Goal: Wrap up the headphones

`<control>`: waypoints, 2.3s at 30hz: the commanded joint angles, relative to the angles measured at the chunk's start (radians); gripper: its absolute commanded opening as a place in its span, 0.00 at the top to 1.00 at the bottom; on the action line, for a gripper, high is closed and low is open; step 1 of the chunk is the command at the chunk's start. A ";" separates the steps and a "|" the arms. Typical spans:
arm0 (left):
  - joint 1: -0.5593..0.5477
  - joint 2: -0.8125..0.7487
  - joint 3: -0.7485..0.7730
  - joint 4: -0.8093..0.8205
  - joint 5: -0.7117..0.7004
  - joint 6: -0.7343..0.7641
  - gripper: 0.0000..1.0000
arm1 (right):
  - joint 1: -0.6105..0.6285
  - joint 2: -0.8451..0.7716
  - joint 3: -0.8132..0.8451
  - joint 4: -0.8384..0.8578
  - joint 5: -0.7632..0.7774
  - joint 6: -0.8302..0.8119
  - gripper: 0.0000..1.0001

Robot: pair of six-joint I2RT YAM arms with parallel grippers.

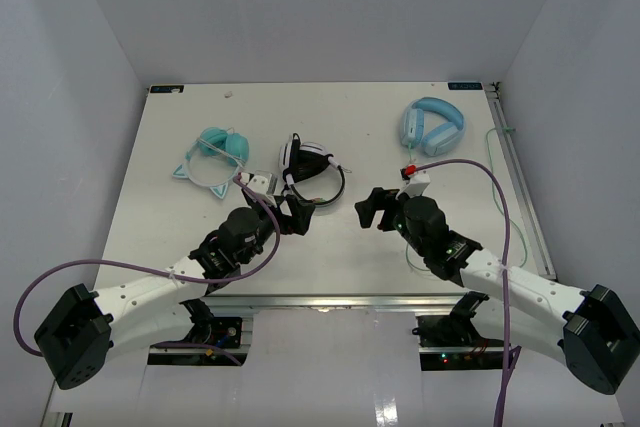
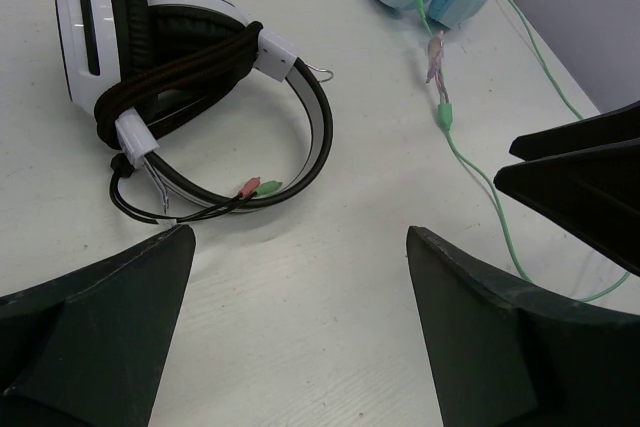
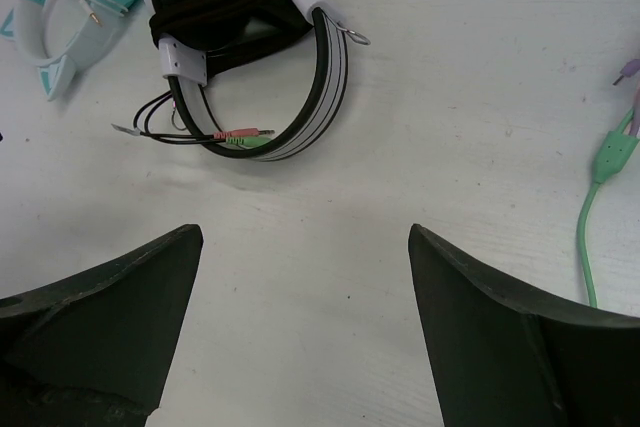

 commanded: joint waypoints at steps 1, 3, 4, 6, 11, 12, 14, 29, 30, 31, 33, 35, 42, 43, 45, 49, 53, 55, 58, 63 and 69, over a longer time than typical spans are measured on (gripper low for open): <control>-0.001 -0.015 0.016 0.005 -0.007 0.002 0.02 | 0.003 -0.018 0.039 0.011 0.023 -0.022 0.10; 0.000 -0.019 0.012 0.007 -0.007 -0.002 0.02 | 0.003 -0.021 0.073 -0.047 0.049 -0.028 0.10; 0.000 -0.020 0.006 0.018 -0.006 -0.002 0.02 | 0.003 -0.025 0.092 -0.074 0.070 -0.042 0.10; 0.000 -0.016 -0.001 0.032 -0.005 -0.003 0.02 | 0.004 -0.028 0.125 -0.107 0.119 -0.083 0.10; 0.000 0.005 0.017 0.013 0.001 -0.018 0.02 | -0.030 0.043 0.317 -0.196 0.287 -0.265 0.09; 0.000 0.005 0.014 0.018 0.001 -0.020 0.02 | -0.078 0.072 0.363 -0.227 0.289 -0.276 0.08; 0.000 0.001 0.011 0.016 -0.004 -0.023 0.02 | -0.143 0.178 0.480 -0.286 0.259 -0.290 0.08; 0.000 0.006 0.012 -0.001 -0.016 -0.046 0.02 | -0.465 0.862 1.028 -0.379 0.138 -0.418 0.06; 0.000 0.007 0.011 0.001 -0.014 -0.048 0.02 | -0.474 0.900 1.056 -0.379 0.132 -0.421 0.06; 0.000 0.008 0.012 0.001 -0.009 -0.051 0.02 | -0.482 0.941 1.088 -0.379 0.124 -0.426 0.06; 0.000 0.017 0.019 0.000 0.010 -0.055 0.02 | -0.498 1.012 1.123 -0.379 0.119 -0.443 0.06; 0.000 0.028 0.025 -0.003 0.022 -0.058 0.02 | -0.508 1.053 1.159 -0.379 0.119 -0.460 0.06; 0.001 0.023 0.029 -0.011 0.019 -0.058 0.02 | -0.514 1.149 1.221 -0.379 0.140 -0.530 0.05; 0.000 0.020 0.028 -0.011 0.017 -0.057 0.02 | -0.515 1.160 1.228 -0.379 0.140 -0.540 0.05; 0.000 0.016 0.024 -0.007 0.014 -0.055 0.02 | -0.516 1.175 1.239 -0.379 0.134 -0.552 0.03; 0.000 0.021 0.023 0.000 0.018 -0.050 0.02 | -0.516 1.200 1.237 -0.379 0.090 -0.545 0.01; 0.000 0.029 0.026 0.000 0.025 -0.052 0.03 | -0.516 1.199 1.222 -0.382 0.044 -0.511 0.17; 0.000 0.024 0.024 0.002 0.040 -0.054 0.06 | -0.516 1.183 1.207 -0.385 0.035 -0.500 0.34; 0.000 0.005 0.027 -0.009 0.053 -0.051 0.10 | -0.515 1.111 1.179 -0.393 -0.004 -0.488 0.60; 0.000 -0.102 0.032 -0.018 0.099 -0.096 0.10 | -0.512 0.904 1.142 -0.471 -0.250 -0.426 0.92; 0.000 -0.221 0.180 -0.075 0.237 -0.099 0.10 | -0.495 0.581 1.012 -0.449 -0.769 -0.251 0.92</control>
